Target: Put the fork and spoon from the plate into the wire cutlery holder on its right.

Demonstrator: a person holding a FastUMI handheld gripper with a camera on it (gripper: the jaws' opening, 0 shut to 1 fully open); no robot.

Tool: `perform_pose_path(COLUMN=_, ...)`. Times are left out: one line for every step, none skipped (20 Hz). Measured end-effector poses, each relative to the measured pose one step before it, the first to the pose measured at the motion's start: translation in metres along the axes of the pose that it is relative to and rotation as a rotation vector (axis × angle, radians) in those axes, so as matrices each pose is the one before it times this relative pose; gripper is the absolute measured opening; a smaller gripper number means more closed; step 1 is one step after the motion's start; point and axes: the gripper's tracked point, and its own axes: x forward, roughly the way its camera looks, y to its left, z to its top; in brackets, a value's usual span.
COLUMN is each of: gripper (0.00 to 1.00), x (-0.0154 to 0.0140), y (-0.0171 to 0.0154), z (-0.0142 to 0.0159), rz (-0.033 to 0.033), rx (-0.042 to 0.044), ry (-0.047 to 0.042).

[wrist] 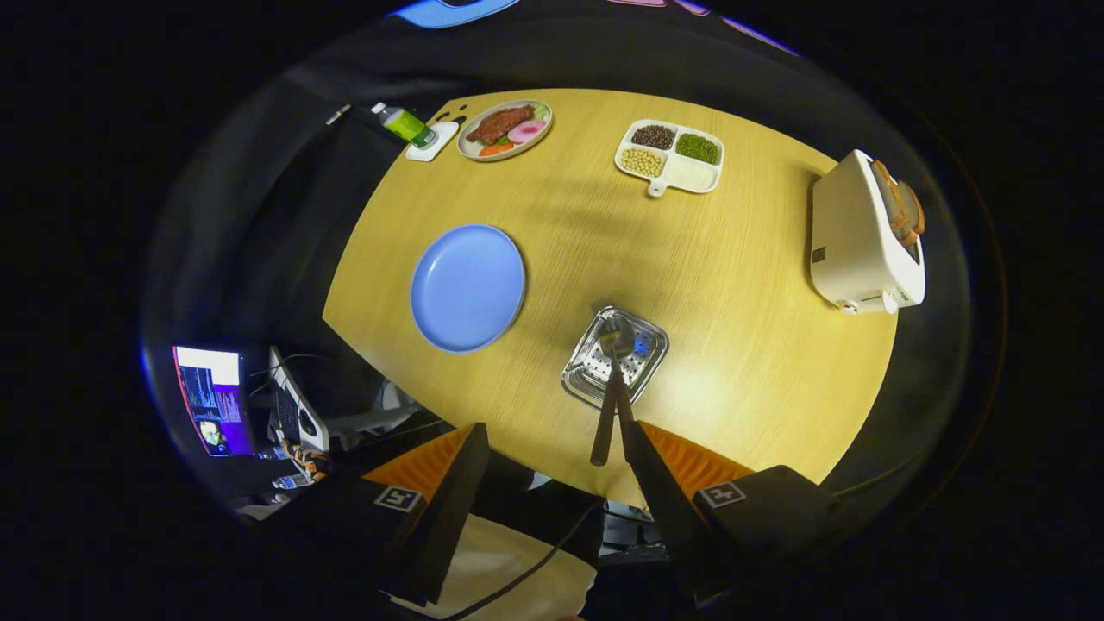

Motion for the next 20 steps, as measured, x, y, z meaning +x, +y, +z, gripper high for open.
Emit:
perform_pose_path(gripper=1.0, x=-0.00478, y=0.00308, z=0.00165, rz=-0.00533, rx=0.00182, ry=-0.03496)
perform_pose_path(gripper=1.0, x=-0.00467, y=0.00448, z=0.00218, rz=0.00041, rx=0.00089, ry=-0.03539)
perform_pose_path(gripper=1.0, x=-0.00545, y=0.00454, z=0.00118, rz=-0.00065, rx=-0.00058, ry=-0.03494)
perform_pose_path(gripper=1.0, x=-0.00626, y=0.00533, z=0.00234, rz=-0.00101, rx=-0.00225, ry=-0.03463)
perform_pose_path(gripper=1.0, x=-0.0054, y=0.00439, z=0.00183, rz=-0.00169, rx=-0.00293, ry=-0.03483)
perform_pose_path(gripper=1.0, x=-0.00635, y=0.00458, z=0.00177, rz=-0.00211, rx=-0.00232, ry=-0.03236)
perform_pose_path(gripper=1.0, x=-0.00597, y=0.00496, z=0.00192, rz=0.00163, rx=0.00052, ry=-0.03598)
perform_pose_path(gripper=1.0, x=-0.0081, y=0.00483, z=0.00339, rz=-0.00059, rx=-0.00345, ry=-0.03886)
perform_pose_path(gripper=1.0, x=-0.00695, y=0.00434, z=0.00508, rz=-0.00722, rx=-0.00596, ry=-0.04602)
perform_pose_path(gripper=1.0, x=-0.00618, y=0.00119, z=0.0055, rz=-0.01502, rx=-0.0073, ry=-0.0452)
perform_pose_path(gripper=1.0, x=-0.00777, y=0.00127, z=0.00693, rz=-0.01376, rx=-0.00066, ry=-0.0546)
perform_pose_path(gripper=1.0, x=-0.00868, y=0.00312, z=0.01059, rz=-0.01122, rx=0.00541, ry=-0.05938)
perform_pose_path(gripper=1.0, x=-0.00989, y=0.00344, z=0.00962, rz=-0.00784, rx=0.00528, ry=-0.05701)
perform_pose_path(gripper=1.0, x=-0.00978, y=0.00292, z=0.01201, rz=-0.01151, rx=0.00891, ry=-0.06153)
perform_pose_path(gripper=0.99, x=-0.01047, y=0.0034, z=0.01083, rz=-0.01435, rx=0.00844, ry=-0.06496)
perform_pose_path(gripper=0.99, x=-0.01308, y=0.00268, z=0.01307, rz=-0.01609, rx=0.00954, ry=-0.0683)
perform_pose_path(gripper=0.99, x=-0.01008, y=0.0012, z=0.01343, rz=-0.01802, rx=0.00564, ry=-0.06725)
perform_pose_path(gripper=0.99, x=-0.00745, y=-0.00025, z=0.01505, rz=-0.01686, rx=0.00331, ry=-0.06676)
perform_pose_path(gripper=0.99, x=-0.00621, y=0.00191, z=0.01217, rz=-0.0159, rx=0.00051, ry=-0.06052)
perform_pose_path(gripper=0.99, x=-0.00552, y=0.00089, z=0.01272, rz=-0.01644, rx=-0.00013, ry=-0.05959)
